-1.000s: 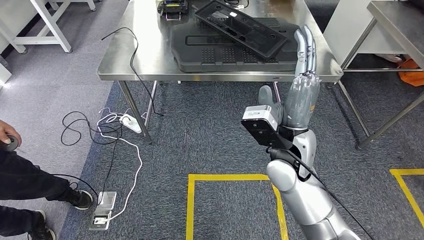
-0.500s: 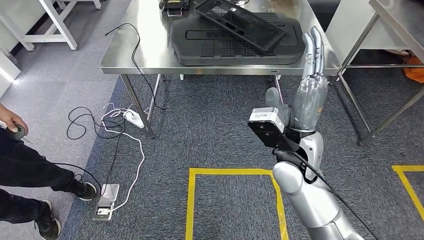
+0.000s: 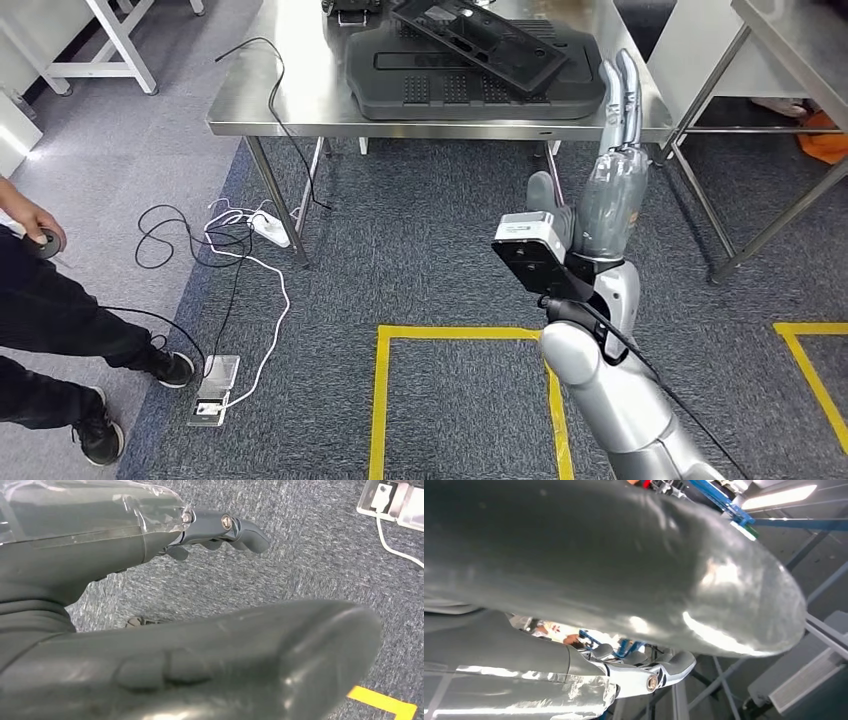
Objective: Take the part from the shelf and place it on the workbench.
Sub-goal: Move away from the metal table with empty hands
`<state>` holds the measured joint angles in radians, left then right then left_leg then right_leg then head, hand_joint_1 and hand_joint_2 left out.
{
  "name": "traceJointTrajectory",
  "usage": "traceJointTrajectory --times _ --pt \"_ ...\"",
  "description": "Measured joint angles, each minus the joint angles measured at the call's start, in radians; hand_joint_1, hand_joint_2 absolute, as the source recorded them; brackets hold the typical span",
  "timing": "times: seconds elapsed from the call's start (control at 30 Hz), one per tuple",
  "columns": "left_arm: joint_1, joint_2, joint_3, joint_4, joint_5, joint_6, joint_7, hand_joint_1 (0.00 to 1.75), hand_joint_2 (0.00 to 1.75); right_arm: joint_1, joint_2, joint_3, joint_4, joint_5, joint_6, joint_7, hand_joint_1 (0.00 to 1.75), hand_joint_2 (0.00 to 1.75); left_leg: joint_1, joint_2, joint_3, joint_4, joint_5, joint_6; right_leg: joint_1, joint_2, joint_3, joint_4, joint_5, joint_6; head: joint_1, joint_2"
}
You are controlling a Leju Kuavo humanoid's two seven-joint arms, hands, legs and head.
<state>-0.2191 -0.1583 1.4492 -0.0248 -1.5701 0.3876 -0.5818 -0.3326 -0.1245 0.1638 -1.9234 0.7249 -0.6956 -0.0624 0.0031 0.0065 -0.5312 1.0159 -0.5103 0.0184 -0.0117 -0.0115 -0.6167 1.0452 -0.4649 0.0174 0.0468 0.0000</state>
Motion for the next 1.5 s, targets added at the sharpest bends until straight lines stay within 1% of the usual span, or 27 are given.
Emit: traceJointTrajectory --times 0.07,0.13,0.17,0.2,0.23,0.3,0.37,0.5,0.53,0.6,0.67,0.7,0.73,0.77,0.83,0.9,1.0,1.03,1.1,1.17,1.2,1.23,1.27,1.33,1.37,1.4,1.5 --pt "-0.001 -0.001 0.0 0.0 0.0 0.0 0.0 0.0 0.0 0.0 -0.002 0.0 -0.002 0.001 0.0 0.004 0.0 0.0 0.005 0.003 -0.012 -0.008 0.017 0.014 -0.002 0.004 -0.026 0.063 -0.057 0.008 0.007 0.0" --pt "-0.001 -0.001 0.0 0.0 0.0 -0.001 0.0 0.0 0.0 0.004 -0.003 -0.001 -0.004 0.005 0.0 0.007 0.0 0.0 0.003 0.004 -0.029 -0.007 0.029 0.019 -0.003 0.006 -0.068 0.186 -0.136 0.012 0.016 0.0" --pt "0.0 -0.002 0.0 0.0 0.0 -0.001 0.0 0.0 0.0 0.006 -0.004 -0.001 -0.005 0.008 0.0 0.009 0.0 0.0 0.003 0.005 -0.038 -0.005 0.033 0.019 -0.003 0.006 -0.08 0.234 -0.159 0.015 0.017 0.0" --pt "0.0 -0.002 0.0 0.0 0.0 -0.001 0.001 0.0 0.0 0.009 -0.004 -0.002 -0.006 0.01 0.0 0.01 0.0 0.0 0.003 0.005 -0.046 -0.002 0.037 0.018 -0.004 0.006 -0.077 0.252 -0.162 0.017 0.018 0.0" --pt "0.0 -0.002 0.0 0.0 0.0 -0.001 0.001 0.0 0.0 0.01 -0.005 -0.002 -0.007 0.013 0.0 0.01 0.0 0.0 0.003 0.005 -0.053 0.002 0.041 0.017 -0.005 0.006 -0.056 0.232 -0.148 0.017 0.019 0.0" --pt "-0.001 -0.002 0.0 0.0 0.0 -0.001 0.002 0.0 0.0 0.01 -0.007 -0.002 -0.01 0.017 0.0 0.011 0.0 0.0 0.005 0.004 -0.066 0.012 0.044 0.012 -0.006 0.006 0.026 0.104 -0.098 0.017 0.022 0.0" --pt "-0.001 -0.002 0.0 0.0 0.0 -0.001 0.002 0.0 0.0 0.01 -0.008 -0.002 -0.015 0.018 0.0 0.01 0.0 0.0 0.002 0.003 -0.077 0.025 0.047 0.003 -0.004 0.009 0.077 0.003 -0.068 0.009 0.023 0.0" --pt "-0.001 -0.002 0.0 0.0 0.0 -0.001 0.002 0.0 0.0 0.012 -0.009 -0.003 -0.017 0.018 0.0 0.005 0.0 0.0 0.0 0.001 -0.09 0.036 0.05 -0.022 -0.003 0.01 0.068 -0.011 -0.051 -0.016 0.018 0.0" --pt "-0.001 -0.002 0.0 0.0 0.0 -0.001 0.002 0.0 0.0 0.012 -0.009 -0.003 -0.018 0.018 0.0 0.005 0.0 0.0 0.002 0.001 -0.096 0.054 0.032 -0.028 -0.004 0.009 0.064 -0.013 -0.045 -0.023 0.016 0.0" --pt "-0.001 -0.002 0.0 0.0 0.0 -0.001 0.002 0.0 0.0 0.011 -0.01 -0.003 -0.018 0.018 0.0 0.004 0.0 0.0 0.005 0.0 -0.128 0.145 -0.039 -0.038 -0.005 0.006 0.052 -0.014 -0.033 -0.034 0.007 0.0" --pt "-0.001 -0.002 0.0 0.0 0.0 -0.001 0.003 0.0 0.0 0.012 -0.01 -0.003 -0.018 0.018 0.0 0.003 0.0 0.0 0.007 0.0 -0.163 0.263 -0.106 -0.042 -0.003 0.004 0.035 -0.011 -0.023 -0.037 0.002 0.0" --pt "-0.001 -0.002 0.0 0.0 0.0 -0.001 0.003 0.0 0.0 0.012 -0.01 -0.003 -0.018 0.018 0.0 0.003 0.0 0.0 0.007 0.0 -0.165 0.293 -0.118 -0.042 -0.002 0.004 0.026 -0.009 -0.018 -0.037 0.001 0.0" --pt "-0.001 -0.002 0.0 0.0 0.0 -0.001 0.003 0.0 0.0 0.012 -0.01 -0.003 -0.018 0.018 0.0 0.004 0.0 0.0 0.007 0.0 -0.15 0.286 -0.112 -0.041 -0.002 0.004 0.019 -0.007 -0.014 -0.036 0.0 0.0" --pt "-0.001 -0.002 0.0 0.0 0.0 -0.001 0.003 0.0 0.0 0.013 -0.01 -0.003 -0.018 0.017 0.0 0.004 0.0 0.0 0.007 0.0 -0.115 0.239 -0.09 -0.037 -0.001 0.004 0.013 -0.005 -0.01 -0.034 0.0 0.0" --pt "-0.002 -0.002 0.0 0.0 0.0 -0.001 0.003 0.0 0.0 0.012 -0.01 -0.003 -0.018 0.015 0.0 0.004 0.0 0.0 0.004 0.0 -0.029 0.099 -0.044 -0.026 0.0 0.004 0.007 -0.003 -0.004 -0.028 0.0 0.0" --pt "-0.003 -0.002 0.0 0.0 0.0 -0.001 0.002 0.0 0.0 0.012 -0.01 -0.003 -0.019 0.012 0.0 0.006 0.0 0.0 -0.001 0.0 0.011 0.018 -0.025 -0.019 0.002 0.004 0.004 -0.002 0.001 -0.019 0.0 0.0" --pt "-0.002 -0.002 0.0 0.0 0.0 -0.001 -0.001 0.0 0.0 0.012 -0.011 -0.004 -0.021 0.001 0.0 0.01 0.0 0.0 -0.004 0.001 0.007 0.007 -0.012 -0.005 -0.001 0.003 0.003 -0.004 0.009 -0.002 0.0 0.0" --pt "-0.003 -0.002 0.0 0.0 0.0 -0.001 -0.001 0.0 0.0 0.012 -0.012 -0.004 -0.022 -0.002 0.0 0.011 0.0 0.0 -0.002 0.002 0.005 0.003 -0.005 0.001 -0.002 0.003 0.0 0.004 0.0 0.004 0.001 0.0" --pt "-0.004 -0.003 0.0 0.0 0.0 -0.001 -0.002 0.0 0.0 0.011 -0.015 -0.004 -0.023 -0.007 0.0 0.013 0.0 0.0 0.002 0.005 -0.003 -0.005 0.009 0.013 -0.003 0.006 -0.03 0.076 -0.056 0.013 0.008 0.0" --pt "-0.004 -0.003 0.0 0.0 0.0 -0.001 -0.002 0.0 0.0 0.012 -0.017 -0.005 -0.023 -0.016 0.0 0.017 0.0 0.0 0.001 0.006 -0.016 -0.005 0.017 0.018 -0.004 0.007 -0.078 0.202 -0.128 0.021 0.015 0.0" --pt "-0.004 -0.003 0.0 0.0 0.0 -0.001 -0.002 0.0 0.0 0.013 -0.019 -0.005 -0.023 -0.02 0.0 0.019 0.0 0.0 0.001 0.006 -0.022 -0.003 0.019 0.019 -0.004 0.007 -0.093 0.249 -0.145 0.023 0.017 0.0" --pt "-0.003 -0.003 0.0 0.0 0.0 -0.001 -0.002 0.0 0.0 0.013 -0.021 -0.005 -0.023 -0.023 0.0 0.021 0.0 0.0 0.001 0.007 -0.026 -0.002 0.022 0.018 -0.004 0.007 -0.09 0.261 -0.142 0.024 0.018 0.0" --pt "-0.003 -0.003 0.0 0.0 0.0 -0.001 -0.003 0.0 0.0 0.013 -0.022 -0.005 -0.023 -0.025 0.0 0.023 0.0 0.0 0.001 0.007 -0.028 0.0 0.023 0.018 -0.004 0.007 -0.069 0.233 -0.121 0.024 0.019 0.0" --pt "-0.003 -0.004 0.0 0.0 0.0 -0.001 -0.004 0.0 0.0 0.012 -0.025 -0.005 -0.024 -0.029 0.0 0.025 0.0 0.0 0.001 0.008 -0.031 0.006 0.022 0.014 -0.004 0.001 0.007 0.102 -0.061 0.019 0.022 0.0" --pt "-0.004 -0.004 0.0 0.0 0.0 -0.001 -0.004 0.0 0.0 0.011 -0.026 -0.005 -0.024 -0.031 0.0 0.026 0.0 0.0 -0.001 0.008 -0.034 0.011 0.021 0.011 -0.002 -0.002 0.036 0.042 -0.043 0.016 0.023 0.0" --pt "-0.004 -0.004 0.0 0.0 0.0 -0.001 -0.005 0.0 0.0 0.011 -0.027 -0.005 -0.025 -0.032 0.0 0.027 0.0 0.0 -0.003 0.009 -0.037 0.015 0.021 0.006 0.0 -0.004 0.052 0.005 -0.035 0.011 0.022 0.0" --pt "-0.004 -0.004 0.0 0.0 0.0 -0.001 -0.005 0.0 0.0 0.012 -0.03 -0.005 -0.026 -0.034 0.0 0.028 0.0 0.0 -0.004 0.014 -0.046 0.021 0.022 -0.008 0.002 0.003 0.049 -0.013 -0.034 -0.006 0.019 0.0"
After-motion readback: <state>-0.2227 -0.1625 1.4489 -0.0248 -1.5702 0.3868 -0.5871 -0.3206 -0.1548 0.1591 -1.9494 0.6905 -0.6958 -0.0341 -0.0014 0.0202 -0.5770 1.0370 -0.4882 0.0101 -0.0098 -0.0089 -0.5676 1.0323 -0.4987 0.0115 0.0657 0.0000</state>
